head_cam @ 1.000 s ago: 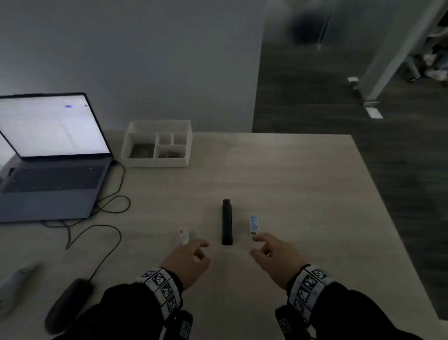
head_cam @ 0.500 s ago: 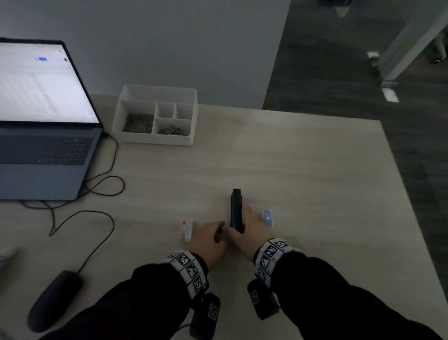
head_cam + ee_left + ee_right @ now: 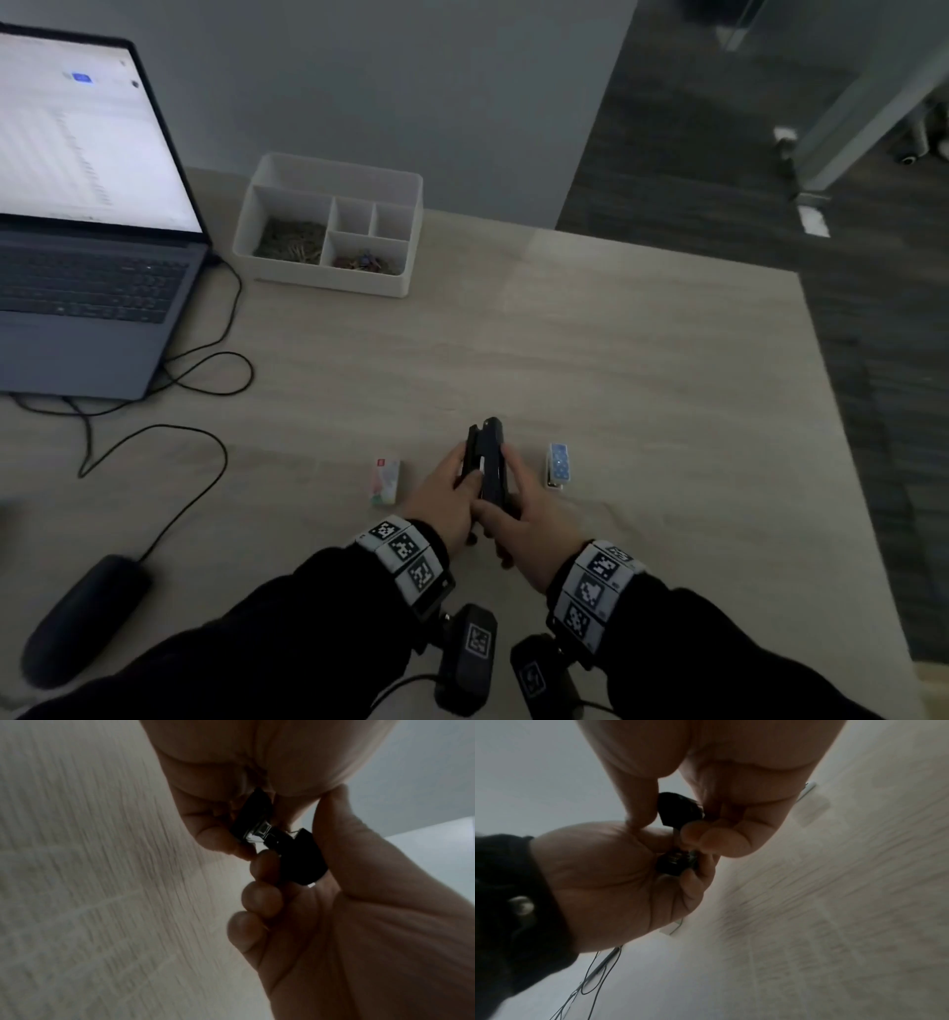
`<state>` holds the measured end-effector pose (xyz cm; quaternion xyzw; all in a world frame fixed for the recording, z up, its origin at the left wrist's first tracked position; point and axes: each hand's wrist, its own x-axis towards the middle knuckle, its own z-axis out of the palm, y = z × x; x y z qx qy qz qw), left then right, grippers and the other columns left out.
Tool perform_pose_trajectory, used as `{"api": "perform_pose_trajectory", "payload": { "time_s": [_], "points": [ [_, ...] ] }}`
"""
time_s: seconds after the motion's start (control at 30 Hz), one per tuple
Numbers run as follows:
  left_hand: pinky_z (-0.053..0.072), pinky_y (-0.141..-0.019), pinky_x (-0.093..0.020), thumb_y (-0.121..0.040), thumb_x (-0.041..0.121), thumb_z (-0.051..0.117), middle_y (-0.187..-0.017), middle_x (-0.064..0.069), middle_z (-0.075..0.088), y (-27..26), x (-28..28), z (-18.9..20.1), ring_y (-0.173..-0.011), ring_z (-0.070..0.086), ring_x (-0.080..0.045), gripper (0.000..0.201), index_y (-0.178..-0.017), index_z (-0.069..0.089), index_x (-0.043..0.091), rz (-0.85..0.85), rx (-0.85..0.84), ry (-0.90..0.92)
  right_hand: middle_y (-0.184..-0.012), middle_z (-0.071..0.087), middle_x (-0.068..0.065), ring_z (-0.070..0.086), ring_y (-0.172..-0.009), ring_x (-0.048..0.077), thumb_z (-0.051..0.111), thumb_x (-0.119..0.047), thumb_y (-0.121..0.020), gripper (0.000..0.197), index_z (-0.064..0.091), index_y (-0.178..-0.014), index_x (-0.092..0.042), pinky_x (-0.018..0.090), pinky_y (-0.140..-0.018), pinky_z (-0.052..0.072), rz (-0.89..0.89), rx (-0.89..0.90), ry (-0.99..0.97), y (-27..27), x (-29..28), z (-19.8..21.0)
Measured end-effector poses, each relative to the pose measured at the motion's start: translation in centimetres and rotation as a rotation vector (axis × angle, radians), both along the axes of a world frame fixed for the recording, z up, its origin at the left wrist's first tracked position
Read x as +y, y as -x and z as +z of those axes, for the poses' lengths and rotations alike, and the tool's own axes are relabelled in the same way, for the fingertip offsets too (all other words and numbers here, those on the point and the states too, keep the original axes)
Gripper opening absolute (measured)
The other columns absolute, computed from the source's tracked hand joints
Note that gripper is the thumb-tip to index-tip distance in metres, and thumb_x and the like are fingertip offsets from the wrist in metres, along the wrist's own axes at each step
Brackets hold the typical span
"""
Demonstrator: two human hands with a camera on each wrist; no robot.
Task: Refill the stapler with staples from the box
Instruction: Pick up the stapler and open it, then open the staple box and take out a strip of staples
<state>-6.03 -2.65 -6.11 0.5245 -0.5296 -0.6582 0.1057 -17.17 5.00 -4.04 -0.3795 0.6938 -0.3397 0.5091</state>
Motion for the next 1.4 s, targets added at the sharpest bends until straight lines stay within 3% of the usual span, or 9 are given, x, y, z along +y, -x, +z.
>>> {"api": "perform_pose_trajectory", "payload": {
  "time_s": [0.1,0.2,0.3,0.43,0.57,0.7,0.93,1.13,1.4],
  "points": [
    [0.046,-0.055,-0.027,-0.099,0.022,0.042,-0.083,0.004,0.067,-0.3,0.0,0.9,-0.061,0.061,-0.020,0.041,-0.130,0.046,0.047,-0.061,-0.042,0.092,-0.068,0.057,-0.009,0.048,-0.048,0.003,0.058,-0.028,-0.087,0.058,0.033,-0.129,-0.058,0.024,-0.048,0.040,-0.025,0.014,-0.005,0.4,0.5,0.3],
    [0.038,-0.083,-0.021,-0.100,0.010,0.039,-0.108,0.006,0.060,-1.5,-0.4,1.5,-0.105,0.060,-0.022,0.042,-0.137,0.047,0.030,-0.117,-0.082,0.157,-0.056,0.046,-0.009,0.039,-0.045,0.008,0.050,-0.017,-0.089,0.041,0.058,-0.115,-0.047,0.027,-0.046,0.034,-0.131,-0.026,-0.037,2.6,1.0,1.1],
    [0.036,-0.091,-0.020,-0.101,0.013,0.038,-0.121,0.009,0.054,-2.6,-0.1,1.7,-0.113,0.050,-0.013,0.042,-0.138,0.046,0.031,-0.206,-0.112,0.130,-0.051,0.048,-0.009,0.039,-0.042,0.008,0.055,-0.017,-0.088,0.026,0.067,-0.093,-0.040,0.023,-0.042,0.033,-0.237,-0.014,-0.024,4.5,1.6,1.9],
    [0.048,-0.073,-0.029,-0.100,0.020,0.040,-0.104,-0.002,0.067,-2.4,0.9,1.2,-0.089,0.060,-0.021,0.036,-0.125,0.057,0.040,-0.151,-0.102,0.050,-0.052,0.044,0.000,0.036,-0.041,0.013,0.057,-0.015,-0.088,0.009,0.060,-0.080,-0.018,0.022,-0.039,0.030,-0.524,-0.020,0.056,6.4,0.6,2.0],
    [0.037,-0.049,-0.025,-0.100,0.024,0.038,-0.068,-0.008,0.055,-2.0,1.6,2.2,-0.053,0.044,-0.019,0.034,-0.096,0.058,0.052,-0.171,-0.051,0.011,-0.057,0.048,0.001,0.041,-0.044,0.016,0.059,-0.026,-0.089,0.012,0.060,-0.094,-0.015,0.026,-0.043,0.032,-0.687,0.025,0.045,8.1,-1.2,1.3],
    [0.048,-0.049,-0.025,-0.093,0.038,0.053,-0.073,-0.002,0.061,-2.6,1.8,2.7,-0.052,0.052,-0.014,0.025,-0.118,0.056,0.039,-0.298,-0.077,0.039,-0.086,0.067,0.002,0.061,-0.068,0.018,0.056,-0.036,-0.089,0.020,0.062,-0.099,-0.020,0.029,-0.061,0.046,-0.485,0.306,0.018,8.5,-3.4,1.2],
    [0.045,-0.094,-0.027,-0.083,0.041,0.065,-0.120,-0.001,0.054,-3.4,1.2,2.1,-0.110,0.057,-0.021,0.056,-0.135,0.047,0.031,-0.686,-0.369,0.295,-0.110,0.066,0.004,0.063,-0.095,0.025,0.045,-0.049,-0.095,0.039,0.054,-0.123,-0.024,0.030,-0.080,0.046,0.008,0.554,-0.180,8.4,-7.5,-0.1],
    [0.046,-0.099,-0.030,-0.074,0.049,0.072,-0.135,0.003,0.037,-3.9,0.8,0.7,-0.115,0.052,-0.020,0.084,-0.145,0.029,0.034,-0.679,-0.378,0.405,-0.093,0.066,-0.001,0.063,-0.079,0.020,0.054,-0.042,-0.092,0.028,0.052,-0.117,-0.029,0.029,-0.071,0.047,0.034,0.462,-0.177,7.6,-8.6,-0.9],
    [0.035,-0.110,-0.044,-0.076,0.057,0.064,-0.160,0.010,-0.004,-3.6,0.2,0.7,-0.141,0.026,-0.031,0.096,-0.147,0.002,0.045,-0.874,-0.446,0.607,-0.114,0.061,0.001,0.056,-0.095,0.016,0.060,-0.039,-0.087,0.033,0.063,-0.116,-0.022,0.038,-0.092,0.049,0.113,0.662,0.039,9.6,-5.2,-1.3]
  ]
}}
